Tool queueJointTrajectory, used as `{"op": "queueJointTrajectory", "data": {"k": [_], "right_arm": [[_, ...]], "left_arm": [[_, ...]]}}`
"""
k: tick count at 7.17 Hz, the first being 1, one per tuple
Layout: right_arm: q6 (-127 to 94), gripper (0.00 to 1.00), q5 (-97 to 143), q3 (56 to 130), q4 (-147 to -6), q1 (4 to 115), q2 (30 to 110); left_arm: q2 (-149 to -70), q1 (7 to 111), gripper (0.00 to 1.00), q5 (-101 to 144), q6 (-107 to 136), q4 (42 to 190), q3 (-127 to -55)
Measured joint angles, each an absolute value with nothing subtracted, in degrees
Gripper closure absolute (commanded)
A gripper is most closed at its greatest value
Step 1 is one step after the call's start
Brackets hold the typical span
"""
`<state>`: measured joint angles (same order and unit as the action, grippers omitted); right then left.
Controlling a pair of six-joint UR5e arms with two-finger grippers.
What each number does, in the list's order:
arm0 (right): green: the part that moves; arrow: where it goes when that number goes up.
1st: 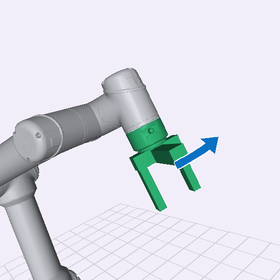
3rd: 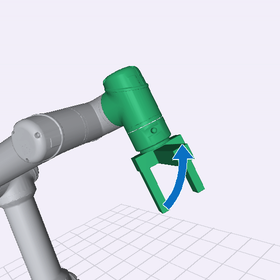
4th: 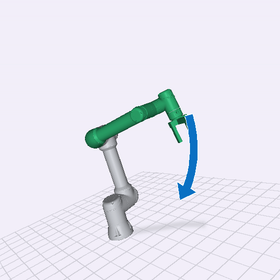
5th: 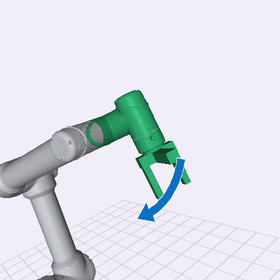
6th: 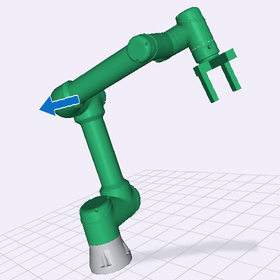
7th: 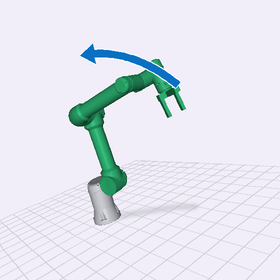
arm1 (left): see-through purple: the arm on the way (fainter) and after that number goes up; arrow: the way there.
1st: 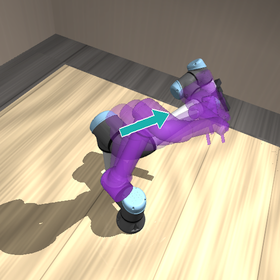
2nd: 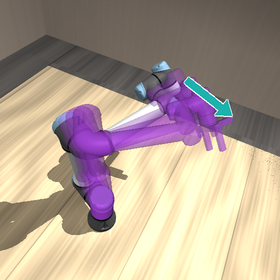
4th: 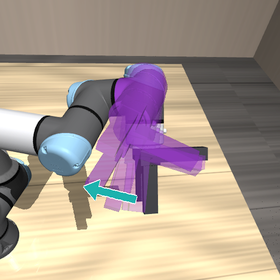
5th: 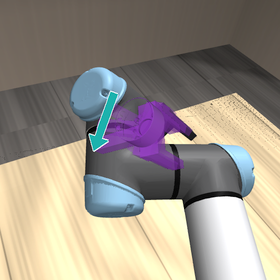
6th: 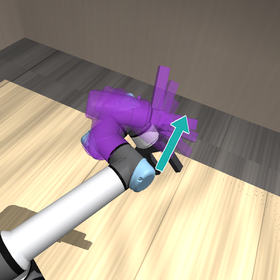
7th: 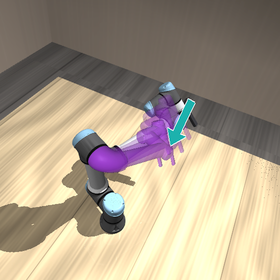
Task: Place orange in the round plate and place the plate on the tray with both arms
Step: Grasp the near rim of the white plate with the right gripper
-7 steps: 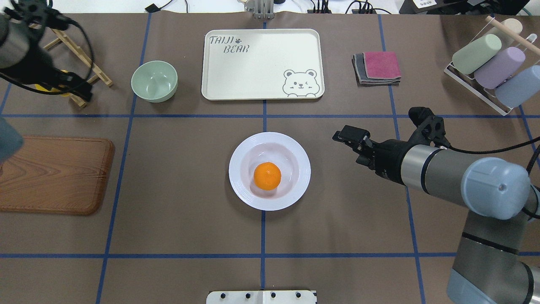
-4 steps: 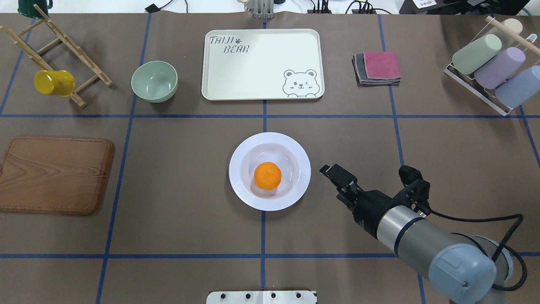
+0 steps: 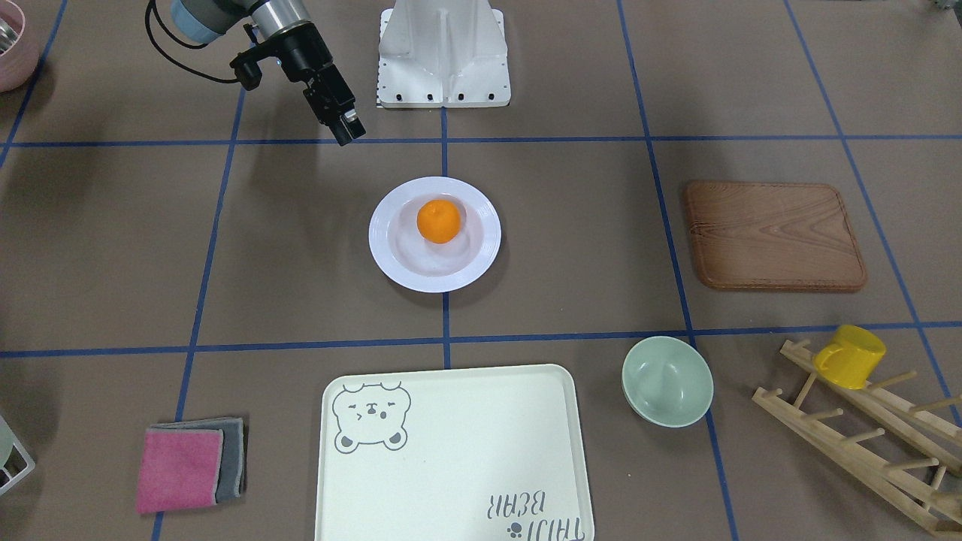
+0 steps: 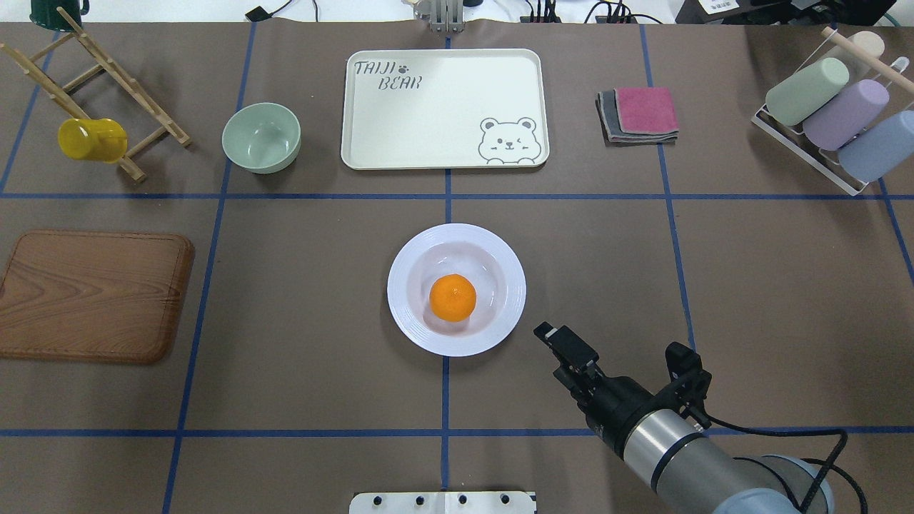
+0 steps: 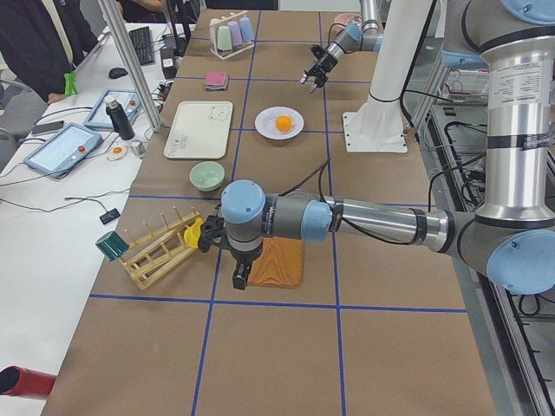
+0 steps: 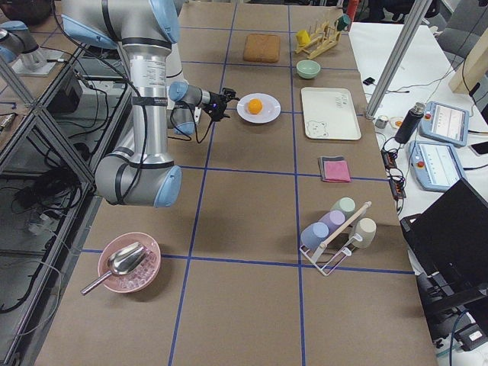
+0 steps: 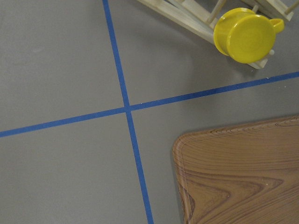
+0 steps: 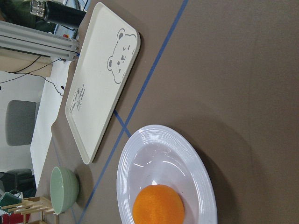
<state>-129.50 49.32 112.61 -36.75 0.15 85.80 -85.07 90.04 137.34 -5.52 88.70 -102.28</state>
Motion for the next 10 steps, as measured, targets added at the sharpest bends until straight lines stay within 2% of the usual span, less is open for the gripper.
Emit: {"op": "queueJointTrajectory", "data": {"k": [2,5,7,8,10], "right_arm": [[-132.1,0.17,48.7,108.2,-36.0,-0.6,82.8],[-132.8,0.17,49.2,105.6,-39.1,1.9,80.5],[-133.2,0.21,50.3,102.2,-42.7,4.0,76.2],[-133.3,0.27,50.9,99.3,-43.3,5.0,73.7],[-134.1,0.73,51.4,96.4,-43.5,5.9,71.2]], "left_arm": [[-84.8,90.1,0.01,137.5,-5.5,88.8,-102.1],[-84.2,90.1,0.01,137.5,-5.5,88.9,-102.1],[-84.0,90.1,0.01,137.5,-5.5,88.9,-102.1],[-84.0,90.1,0.01,137.5,-5.5,88.9,-102.1],[-83.9,90.1,0.01,137.5,-5.5,88.9,-102.2]]}}
